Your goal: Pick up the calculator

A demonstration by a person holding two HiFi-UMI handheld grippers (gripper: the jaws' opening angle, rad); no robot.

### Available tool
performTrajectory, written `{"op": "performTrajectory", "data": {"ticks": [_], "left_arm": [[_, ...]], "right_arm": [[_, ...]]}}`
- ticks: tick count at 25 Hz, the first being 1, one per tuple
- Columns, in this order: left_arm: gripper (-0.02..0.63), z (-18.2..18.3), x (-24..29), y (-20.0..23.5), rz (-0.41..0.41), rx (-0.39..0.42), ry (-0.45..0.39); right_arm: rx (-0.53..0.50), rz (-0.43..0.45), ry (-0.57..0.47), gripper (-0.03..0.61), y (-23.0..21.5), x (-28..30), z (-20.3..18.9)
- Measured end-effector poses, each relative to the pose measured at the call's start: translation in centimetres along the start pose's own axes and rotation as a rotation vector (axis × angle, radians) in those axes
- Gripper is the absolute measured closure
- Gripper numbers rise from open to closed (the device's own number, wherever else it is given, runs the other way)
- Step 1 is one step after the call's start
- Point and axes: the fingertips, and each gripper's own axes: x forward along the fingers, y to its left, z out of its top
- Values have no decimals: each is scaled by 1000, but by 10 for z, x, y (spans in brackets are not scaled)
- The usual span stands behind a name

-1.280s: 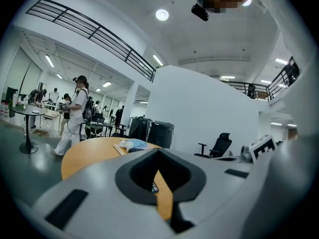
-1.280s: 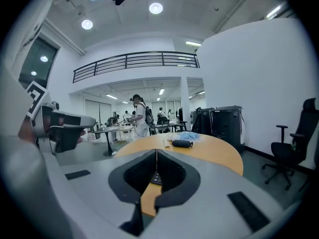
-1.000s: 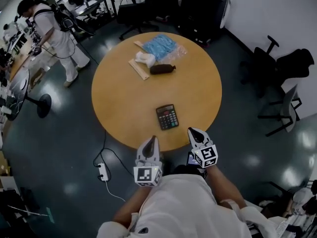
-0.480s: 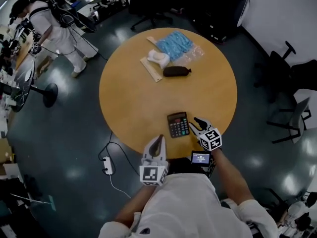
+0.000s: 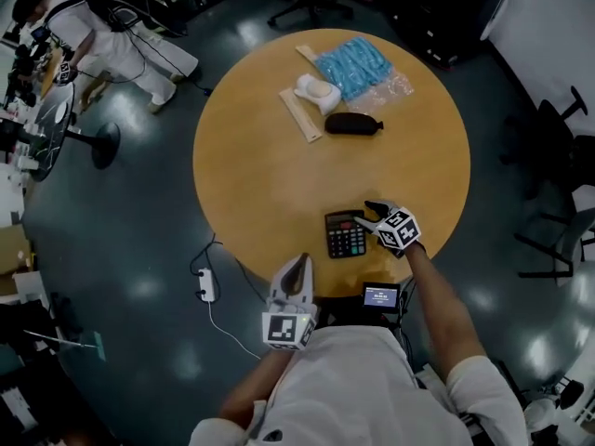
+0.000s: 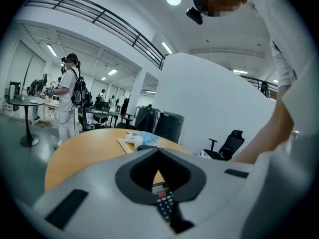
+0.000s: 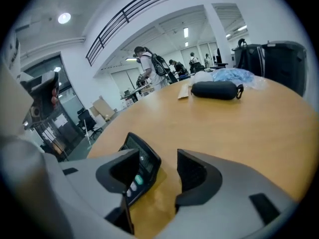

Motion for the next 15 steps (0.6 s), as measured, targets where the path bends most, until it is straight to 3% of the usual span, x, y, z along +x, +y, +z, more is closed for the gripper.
{"op": "performTrajectory", "data": {"ticks": [4,8,12,15], "left_arm": [[607,0,0,3,23,-3,-1],[607,-2,4,10,32,-10,-3],[607,0,5,13,34,-7,-10],[607,3,4,14,27,1,-19]], "right_arm": [[-38,175,96,354,17,18,0],[-94,276,196,378,33,32,-10],[-71,306,189,435,39,29,-8],[-68,268,151,480,46,16,0]]}}
